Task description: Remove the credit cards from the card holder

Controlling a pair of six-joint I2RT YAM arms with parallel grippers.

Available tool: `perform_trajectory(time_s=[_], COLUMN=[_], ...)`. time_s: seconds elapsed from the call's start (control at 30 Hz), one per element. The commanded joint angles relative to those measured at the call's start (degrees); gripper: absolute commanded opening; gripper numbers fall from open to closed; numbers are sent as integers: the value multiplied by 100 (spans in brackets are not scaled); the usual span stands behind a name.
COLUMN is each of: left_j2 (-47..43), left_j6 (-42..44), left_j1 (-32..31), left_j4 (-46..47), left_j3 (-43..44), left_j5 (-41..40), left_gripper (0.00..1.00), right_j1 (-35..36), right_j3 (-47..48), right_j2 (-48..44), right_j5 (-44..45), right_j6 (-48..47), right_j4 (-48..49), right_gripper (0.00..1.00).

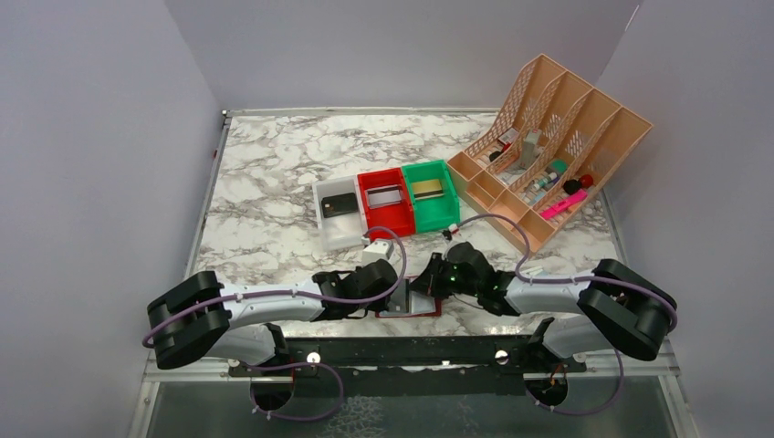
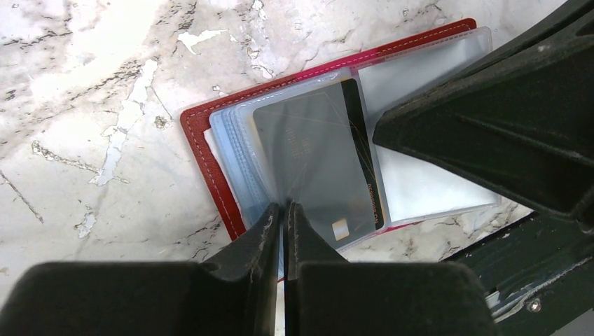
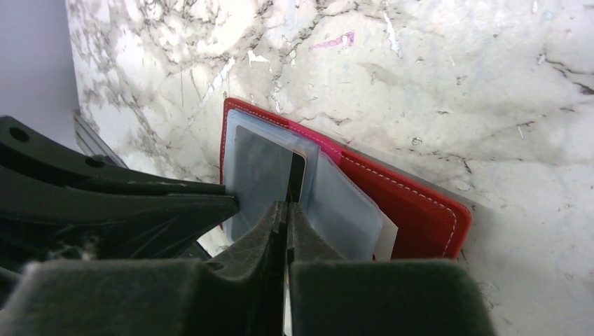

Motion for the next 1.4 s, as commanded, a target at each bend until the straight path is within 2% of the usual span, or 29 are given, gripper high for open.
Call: perform_trajectory(time_s=[0.0, 0.07, 0.23, 0.4, 0.6, 0.77, 0.93, 1.27, 1.37], left_j2=[6, -60, -426, -619, -764, -1057, -980, -415, -223], left_j6=[37, 103, 177, 294, 94, -69, -9, 105, 175], left_j1=[-23, -19, -22, -18, -24, -18, -18, -19, -18], left_j4=[-376, -369, -355, -161, -294, -735, -593, -238, -143], left_j3=[-154, -85, 122, 199, 153, 95, 0, 1, -50], left_j5=[35, 141, 326, 551, 315, -228, -54, 143, 195], left_gripper=[7, 13, 29, 40, 40, 42, 48, 48, 44], right_j1=[-41, -39, -34, -42, -33, 43, 80, 81, 81], right_j3=[-9, 95, 165, 239, 319, 529, 660, 827, 825], right_j2=[-34, 67, 155, 86, 4, 90, 292, 1057, 1155], right_j5=[-28, -168, -76, -265, -635, -398, -395, -511, -348], right_j6=[-22, -138, -246, -386, -626, -631, -603, -437, -308], right_j4=[-53, -156, -444, -478, -320, -714, -839, -685, -724], right_gripper=[14, 21, 28, 29, 30, 30, 32, 32, 32])
